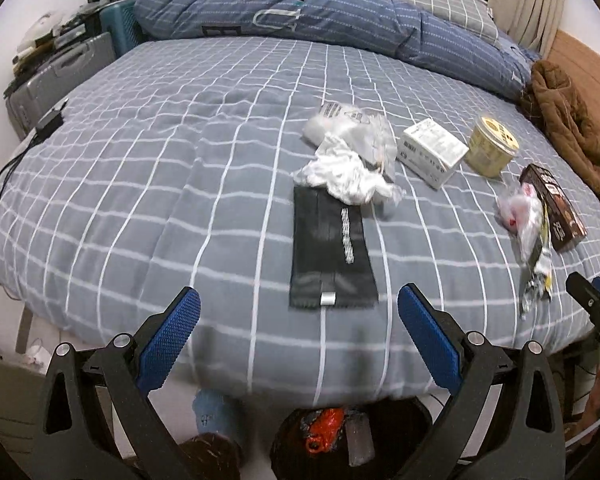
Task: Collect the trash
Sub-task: 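Grasp the black sachet with the left tool while the right tool grasps the clear bag and yellow wrapper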
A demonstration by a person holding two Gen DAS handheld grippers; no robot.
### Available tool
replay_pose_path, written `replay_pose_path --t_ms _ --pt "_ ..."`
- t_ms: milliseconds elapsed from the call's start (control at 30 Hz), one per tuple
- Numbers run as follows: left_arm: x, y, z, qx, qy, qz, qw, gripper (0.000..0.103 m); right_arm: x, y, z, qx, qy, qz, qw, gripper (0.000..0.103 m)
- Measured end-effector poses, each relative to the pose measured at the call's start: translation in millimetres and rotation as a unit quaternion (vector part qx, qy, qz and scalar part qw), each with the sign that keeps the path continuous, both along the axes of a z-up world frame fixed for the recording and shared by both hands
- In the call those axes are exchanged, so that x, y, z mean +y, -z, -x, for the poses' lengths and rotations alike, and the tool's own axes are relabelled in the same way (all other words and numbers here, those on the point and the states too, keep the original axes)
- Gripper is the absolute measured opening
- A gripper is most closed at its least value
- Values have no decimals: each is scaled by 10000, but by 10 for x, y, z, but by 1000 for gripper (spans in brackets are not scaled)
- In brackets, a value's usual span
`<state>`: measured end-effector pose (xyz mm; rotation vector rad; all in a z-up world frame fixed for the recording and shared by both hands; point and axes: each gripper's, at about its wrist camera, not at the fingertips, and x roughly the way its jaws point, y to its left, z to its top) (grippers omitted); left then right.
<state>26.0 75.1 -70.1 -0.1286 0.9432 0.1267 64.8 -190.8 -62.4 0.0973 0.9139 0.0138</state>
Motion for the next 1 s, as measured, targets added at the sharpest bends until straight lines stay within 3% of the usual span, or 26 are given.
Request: replay_pose_path --t_ms 400,800,900,1000 --pt "-28 124 -531 136 100 -34 9999 97 -56 182 -531 124 -14 -73 9999 94" --pt "17 360 -804 353 -5 -39 9994 97 8 503 -892 440 -50 -229 9988 94" --pt "0 425 -856 392 5 -110 9992 95 17 570 -945 509 -26 -190 9985 91" --pt "-23 469 -892 436 -9 -275 9987 83 19 623 -980 592 40 -113 9982 85"
